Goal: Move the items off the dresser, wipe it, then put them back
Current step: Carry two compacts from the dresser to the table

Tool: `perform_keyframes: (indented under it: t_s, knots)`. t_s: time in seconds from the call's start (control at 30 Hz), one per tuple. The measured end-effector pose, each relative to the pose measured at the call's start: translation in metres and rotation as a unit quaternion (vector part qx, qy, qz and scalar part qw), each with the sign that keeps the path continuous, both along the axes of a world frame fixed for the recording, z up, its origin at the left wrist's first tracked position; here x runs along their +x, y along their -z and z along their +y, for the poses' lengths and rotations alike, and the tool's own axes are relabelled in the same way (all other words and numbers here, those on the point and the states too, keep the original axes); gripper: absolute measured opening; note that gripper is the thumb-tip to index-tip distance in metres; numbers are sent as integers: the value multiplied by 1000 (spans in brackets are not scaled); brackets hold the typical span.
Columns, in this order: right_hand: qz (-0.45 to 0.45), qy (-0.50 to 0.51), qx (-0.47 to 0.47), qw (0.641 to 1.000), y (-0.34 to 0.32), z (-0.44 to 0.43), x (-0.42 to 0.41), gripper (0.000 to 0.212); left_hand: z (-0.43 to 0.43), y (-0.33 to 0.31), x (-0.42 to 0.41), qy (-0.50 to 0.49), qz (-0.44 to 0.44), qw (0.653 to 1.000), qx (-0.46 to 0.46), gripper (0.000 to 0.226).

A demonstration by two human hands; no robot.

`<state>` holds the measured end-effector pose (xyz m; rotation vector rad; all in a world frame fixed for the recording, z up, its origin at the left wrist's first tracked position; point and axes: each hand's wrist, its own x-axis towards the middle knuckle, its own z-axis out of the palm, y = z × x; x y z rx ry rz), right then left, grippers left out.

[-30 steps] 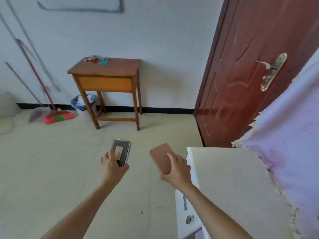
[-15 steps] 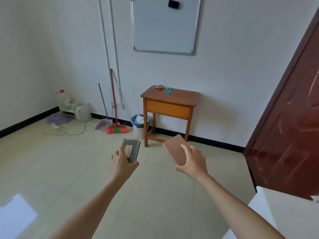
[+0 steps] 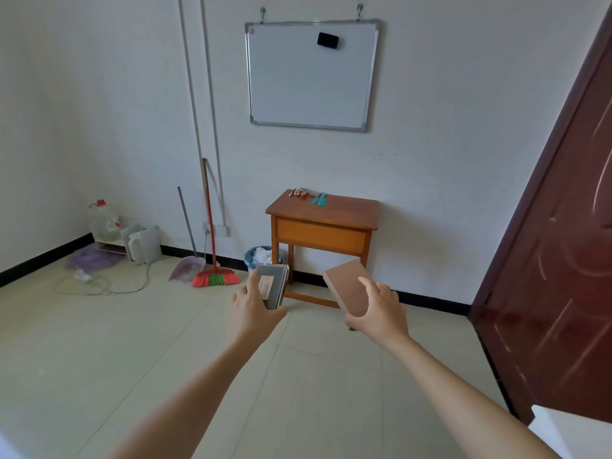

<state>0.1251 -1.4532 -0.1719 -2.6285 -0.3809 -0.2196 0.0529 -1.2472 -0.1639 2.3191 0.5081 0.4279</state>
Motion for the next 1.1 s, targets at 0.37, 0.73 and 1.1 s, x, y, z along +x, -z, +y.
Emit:
perform_keyframes:
  t_s: [0.37,0.73,1.1]
  knots:
    - [-42,-4,-8,999,-2,35,176,78,26,-9,178,1,-23,1000,12,82]
    - [10,-95,-54,994,24,125,315,80,112,34,308,-59,-2,997,-40,80]
    - [-28,-9,-46,999,-1,215,465,80,224,27,488,-12,17,1000,-5,82]
